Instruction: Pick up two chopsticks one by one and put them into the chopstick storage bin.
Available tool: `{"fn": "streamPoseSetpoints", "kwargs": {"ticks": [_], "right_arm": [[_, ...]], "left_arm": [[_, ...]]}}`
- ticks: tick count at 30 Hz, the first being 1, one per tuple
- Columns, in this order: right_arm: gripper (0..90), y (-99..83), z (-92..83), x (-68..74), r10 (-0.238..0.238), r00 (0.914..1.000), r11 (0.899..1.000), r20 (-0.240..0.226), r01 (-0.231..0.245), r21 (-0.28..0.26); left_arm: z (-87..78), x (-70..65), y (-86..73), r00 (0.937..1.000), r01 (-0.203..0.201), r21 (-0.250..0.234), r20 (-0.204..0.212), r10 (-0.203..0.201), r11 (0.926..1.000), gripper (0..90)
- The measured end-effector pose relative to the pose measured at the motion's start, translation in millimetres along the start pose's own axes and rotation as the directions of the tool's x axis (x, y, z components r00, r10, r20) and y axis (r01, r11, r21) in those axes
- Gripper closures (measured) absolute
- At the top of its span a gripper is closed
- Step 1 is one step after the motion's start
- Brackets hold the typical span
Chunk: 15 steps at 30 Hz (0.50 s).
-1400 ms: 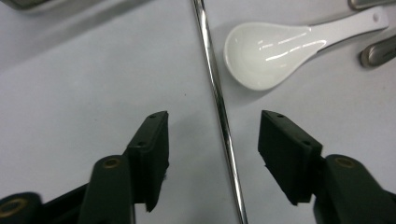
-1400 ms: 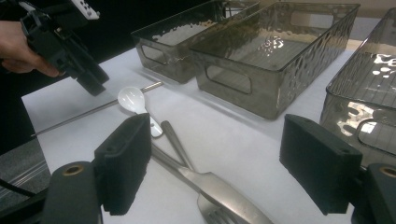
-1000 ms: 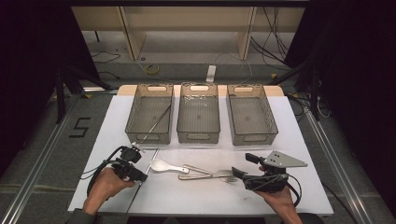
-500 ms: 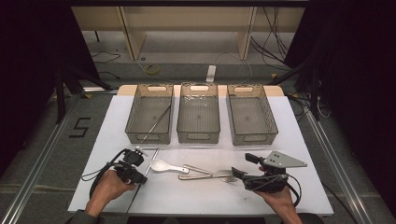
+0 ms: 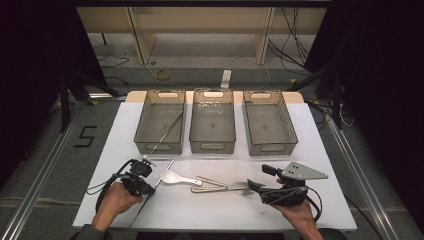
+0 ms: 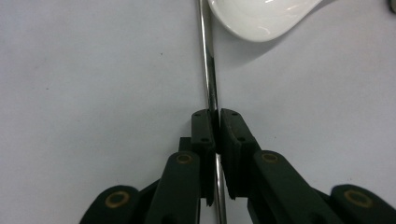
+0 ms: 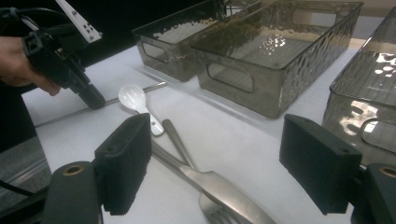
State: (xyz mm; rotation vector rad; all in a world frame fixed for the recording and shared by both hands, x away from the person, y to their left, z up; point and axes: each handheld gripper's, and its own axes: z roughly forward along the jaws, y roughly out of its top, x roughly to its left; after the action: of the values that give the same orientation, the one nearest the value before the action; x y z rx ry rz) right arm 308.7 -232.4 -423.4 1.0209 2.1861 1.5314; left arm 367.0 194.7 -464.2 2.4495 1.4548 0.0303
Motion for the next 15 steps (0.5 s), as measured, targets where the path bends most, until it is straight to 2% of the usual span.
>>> {"fn": "streamPoseSetpoints", "kwargs": {"ticks": [3, 6, 10, 13, 15], "right_arm": [[26.2, 0.1, -0.4, -0.8, 0.003, 1.0, 1.0, 0.002, -0.003, -0.002], [26.2, 0.0, -0.1, -1.2, 0.007, 1.0, 1.0, 0.001, -0.007, -0.001], [26.2, 0.0, -0.2, -0.8, 0.003, 1.0, 1.0, 0.001, -0.003, -0.001], [26.2, 0.0, -0.5, -0.8, 0.004, 1.0, 1.0, 0.0, -0.004, -0.002], [26.3, 0.0, -0.5, -0.8, 0.003, 1.0, 1.0, 0.0, -0.003, -0.002]], "left_arm": [[-0.2, 0.8, -0.1, 1.0, -0.002, 0.001, 0.002, 0.002, 1.0, 85.1], [-0.6, 4.5, -0.2, 0.9996, 0.005, 0.002, 0.026, -0.005, 1.0, 85.3], [-1.2, 4.7, -0.3, 0.9998, -0.005, -0.002, 0.021, 0.005, 1.0, 85.5], [-4.5, 10.6, -1.0, 0.9999, 0.006, -0.018, 0.01, -0.006, 0.9998, 85.6], [-9.0, 16.3, -2.0, 0.9997, 0.017, -0.038, 0.018, -0.016, 0.9991, 85.6]]}}
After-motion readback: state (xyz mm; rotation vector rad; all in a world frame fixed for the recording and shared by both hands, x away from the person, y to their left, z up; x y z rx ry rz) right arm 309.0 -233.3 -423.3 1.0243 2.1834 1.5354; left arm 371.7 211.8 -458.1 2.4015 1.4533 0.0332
